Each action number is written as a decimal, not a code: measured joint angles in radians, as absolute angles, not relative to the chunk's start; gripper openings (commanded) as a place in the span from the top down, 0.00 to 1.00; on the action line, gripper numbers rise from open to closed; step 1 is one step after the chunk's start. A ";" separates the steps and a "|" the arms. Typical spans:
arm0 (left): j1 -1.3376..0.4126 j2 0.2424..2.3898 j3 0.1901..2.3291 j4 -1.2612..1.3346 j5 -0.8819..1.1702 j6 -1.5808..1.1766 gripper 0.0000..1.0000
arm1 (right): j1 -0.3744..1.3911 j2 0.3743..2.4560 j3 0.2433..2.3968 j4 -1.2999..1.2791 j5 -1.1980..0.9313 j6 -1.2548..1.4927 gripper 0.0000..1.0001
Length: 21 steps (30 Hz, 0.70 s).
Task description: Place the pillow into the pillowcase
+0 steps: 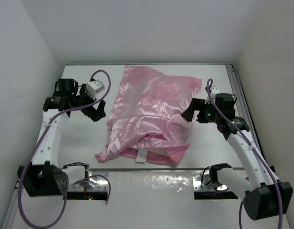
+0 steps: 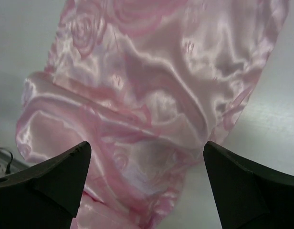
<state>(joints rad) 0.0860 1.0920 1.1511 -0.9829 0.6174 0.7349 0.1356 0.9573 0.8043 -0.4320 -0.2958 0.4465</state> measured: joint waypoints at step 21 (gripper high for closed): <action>-0.215 2.099 1.625 -0.487 0.400 0.397 0.00 | 0.122 1.963 1.167 -0.006 -0.416 0.763 0.40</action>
